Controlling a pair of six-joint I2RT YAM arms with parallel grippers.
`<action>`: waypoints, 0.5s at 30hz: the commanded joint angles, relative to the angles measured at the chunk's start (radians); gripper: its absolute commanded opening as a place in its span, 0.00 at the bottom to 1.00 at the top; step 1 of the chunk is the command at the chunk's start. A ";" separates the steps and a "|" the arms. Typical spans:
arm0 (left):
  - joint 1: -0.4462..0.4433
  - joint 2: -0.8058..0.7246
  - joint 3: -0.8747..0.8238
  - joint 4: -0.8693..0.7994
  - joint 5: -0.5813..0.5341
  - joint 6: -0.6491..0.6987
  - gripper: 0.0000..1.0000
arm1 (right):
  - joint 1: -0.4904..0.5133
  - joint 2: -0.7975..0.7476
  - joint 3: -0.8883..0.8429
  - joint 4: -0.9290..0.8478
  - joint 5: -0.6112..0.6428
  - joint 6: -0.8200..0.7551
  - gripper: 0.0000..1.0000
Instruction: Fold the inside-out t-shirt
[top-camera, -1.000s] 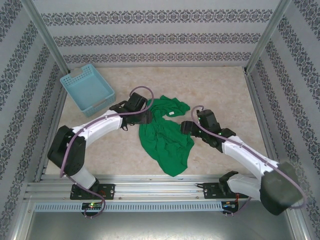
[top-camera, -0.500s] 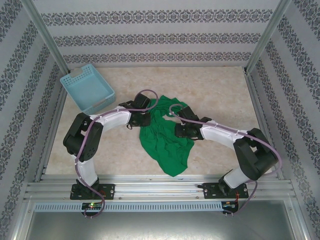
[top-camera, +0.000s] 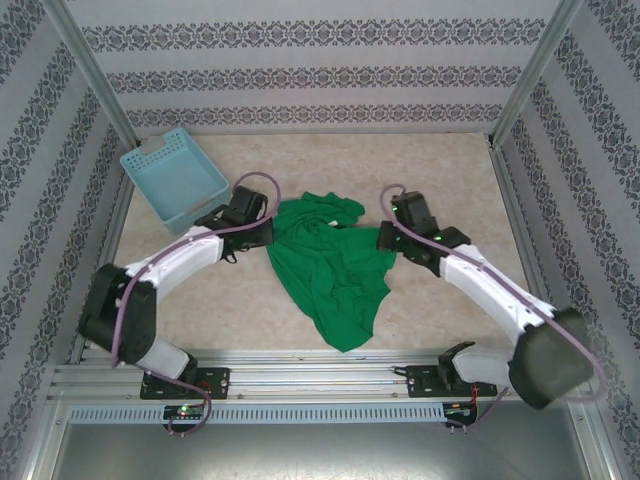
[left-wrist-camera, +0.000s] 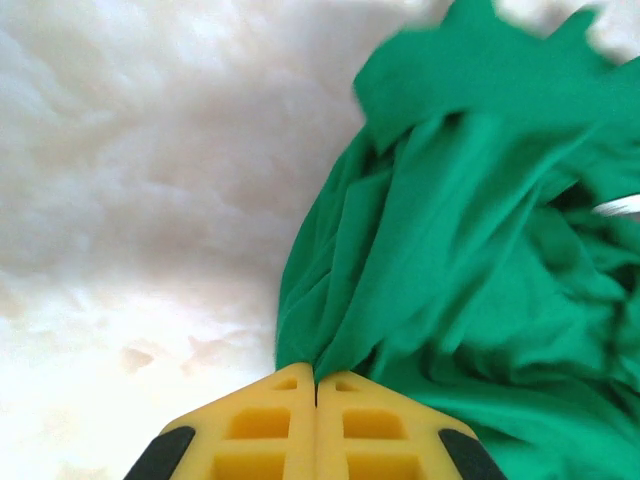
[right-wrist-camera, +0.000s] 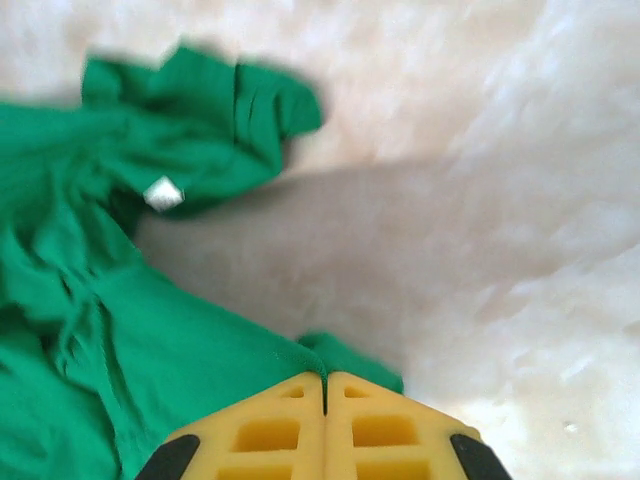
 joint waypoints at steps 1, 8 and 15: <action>0.016 -0.118 -0.024 0.074 -0.083 0.045 0.00 | -0.053 -0.077 0.037 -0.020 -0.063 -0.021 0.00; 0.019 -0.172 -0.001 0.052 -0.131 0.073 0.00 | -0.074 -0.142 0.142 -0.062 -0.079 -0.022 0.00; 0.021 -0.041 0.229 -0.198 -0.388 0.162 0.00 | -0.130 -0.245 0.162 -0.121 0.099 -0.007 0.00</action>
